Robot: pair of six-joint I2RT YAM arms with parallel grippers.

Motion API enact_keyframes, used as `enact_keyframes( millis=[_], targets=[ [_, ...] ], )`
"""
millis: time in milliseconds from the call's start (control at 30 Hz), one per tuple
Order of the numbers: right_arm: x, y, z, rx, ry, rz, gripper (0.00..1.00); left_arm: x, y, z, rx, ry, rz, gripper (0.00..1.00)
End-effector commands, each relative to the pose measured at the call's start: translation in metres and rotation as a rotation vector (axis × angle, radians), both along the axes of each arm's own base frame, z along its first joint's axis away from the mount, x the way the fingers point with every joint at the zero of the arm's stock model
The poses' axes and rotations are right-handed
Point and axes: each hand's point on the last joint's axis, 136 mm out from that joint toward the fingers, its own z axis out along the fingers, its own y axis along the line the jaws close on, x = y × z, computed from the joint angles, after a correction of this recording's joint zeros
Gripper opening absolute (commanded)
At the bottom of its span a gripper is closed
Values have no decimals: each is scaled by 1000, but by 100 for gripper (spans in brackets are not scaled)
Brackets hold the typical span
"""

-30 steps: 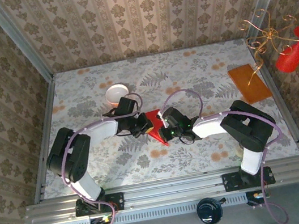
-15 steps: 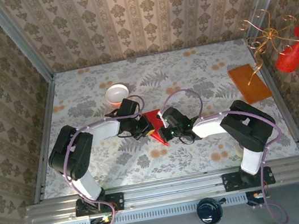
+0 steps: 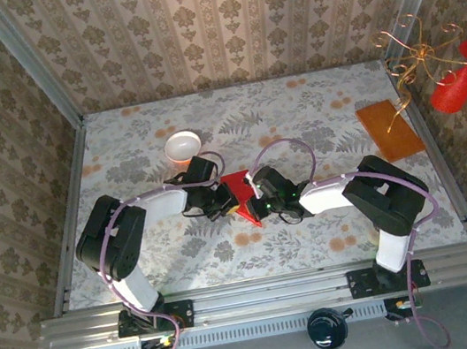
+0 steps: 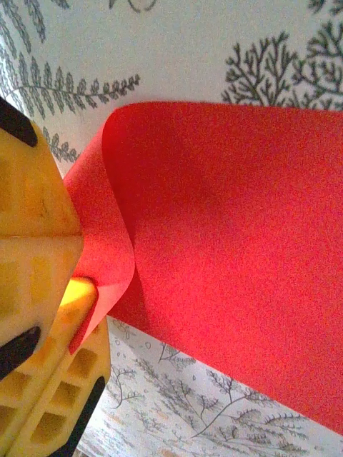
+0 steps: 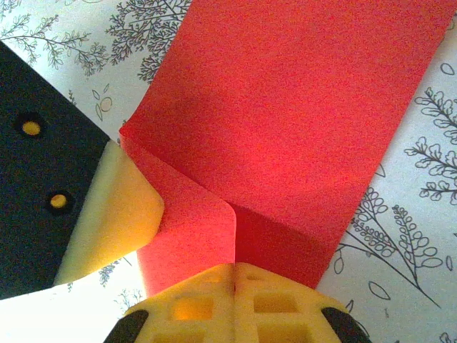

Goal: Fold a paper plane with a square sheet of paper (pick it up from the middle)
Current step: Third fold the triangle at the center of the table.

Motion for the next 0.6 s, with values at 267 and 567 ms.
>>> enact_keyframes(
  millis=[267, 567],
  targets=[
    [-6, -7, -17, -44, 61, -7, 0, -8, 11, -18, 54, 43, 18, 9],
    [-6, -7, -17, -40, 67, -8, 0, -11, 17, -27, 75, 65, 33, 9]
  ],
)
